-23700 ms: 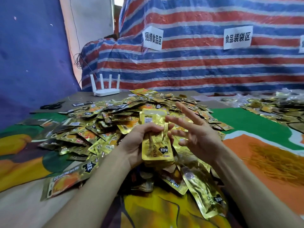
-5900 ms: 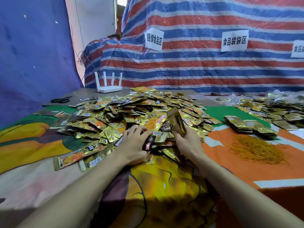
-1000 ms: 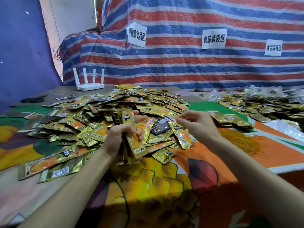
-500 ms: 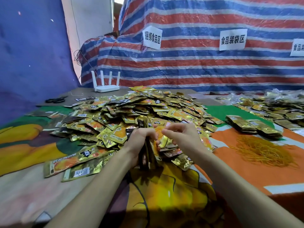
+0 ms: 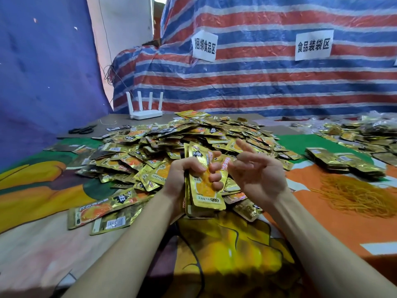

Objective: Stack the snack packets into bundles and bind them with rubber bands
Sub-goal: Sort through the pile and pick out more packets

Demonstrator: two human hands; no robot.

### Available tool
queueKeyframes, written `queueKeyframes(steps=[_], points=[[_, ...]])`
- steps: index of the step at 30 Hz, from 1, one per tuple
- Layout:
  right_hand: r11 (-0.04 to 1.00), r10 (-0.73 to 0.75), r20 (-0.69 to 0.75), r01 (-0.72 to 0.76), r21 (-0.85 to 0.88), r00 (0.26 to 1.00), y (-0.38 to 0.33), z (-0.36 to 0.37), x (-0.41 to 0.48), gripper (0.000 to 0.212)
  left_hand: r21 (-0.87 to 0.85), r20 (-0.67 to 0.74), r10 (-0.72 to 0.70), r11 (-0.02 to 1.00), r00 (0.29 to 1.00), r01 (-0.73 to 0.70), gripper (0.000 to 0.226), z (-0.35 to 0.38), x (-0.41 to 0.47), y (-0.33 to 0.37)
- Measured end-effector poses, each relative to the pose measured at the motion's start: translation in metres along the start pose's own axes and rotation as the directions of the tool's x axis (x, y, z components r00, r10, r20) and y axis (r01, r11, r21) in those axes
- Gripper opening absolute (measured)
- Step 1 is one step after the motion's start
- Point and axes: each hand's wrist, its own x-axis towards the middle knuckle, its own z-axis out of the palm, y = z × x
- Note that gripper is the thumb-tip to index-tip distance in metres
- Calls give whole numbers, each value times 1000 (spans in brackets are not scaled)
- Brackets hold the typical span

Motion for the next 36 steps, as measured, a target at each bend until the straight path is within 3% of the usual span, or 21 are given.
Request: queueKeyframes(steps=[3,6,8,10,11,13,17,20,25,29,33,36], points=[[979,4,31,3,-204,1000,3,-1,2,45,51,-3,-43,998,999,43,55,-1,0,-1],[919,-17,-1,16,-393,1000,7,-5,1,51,137,-202,9,990,979,19,43,0,-1,-1],[838,-54,-29,30,-544,998,13,-5,-3,56,224,-430,195,969,881,-105,46,-2,2,-2],[743,-90,-37,43,-668,995,19,-2,-6,58,373,-566,435,893,700,-253,45,-6,2,-4],[700,-108,-24,59,-711,994,22,0,-8,56,443,-582,526,845,620,-301,49,-7,3,-4],[632,-130,2,85,-771,991,27,7,-9,49,537,-558,639,764,529,-357,63,-8,2,-4],[537,-112,30,86,-839,993,39,19,-11,46,643,-481,750,654,455,-399,76,-3,0,-3],[567,-107,39,93,-819,994,50,23,-10,43,605,-466,758,649,456,-461,70,-4,1,-3],[510,-159,45,121,-852,986,57,17,-9,45,556,-494,737,676,462,-483,64,7,1,0],[567,-140,48,120,-815,989,62,18,-11,51,512,-501,725,689,473,-514,55,4,0,3],[687,-94,81,123,-716,992,68,24,-14,56,276,-631,527,838,570,-470,47,-5,1,6],[710,-129,62,136,-691,990,71,27,-13,56,133,-635,394,903,665,-408,24,-9,1,3]])
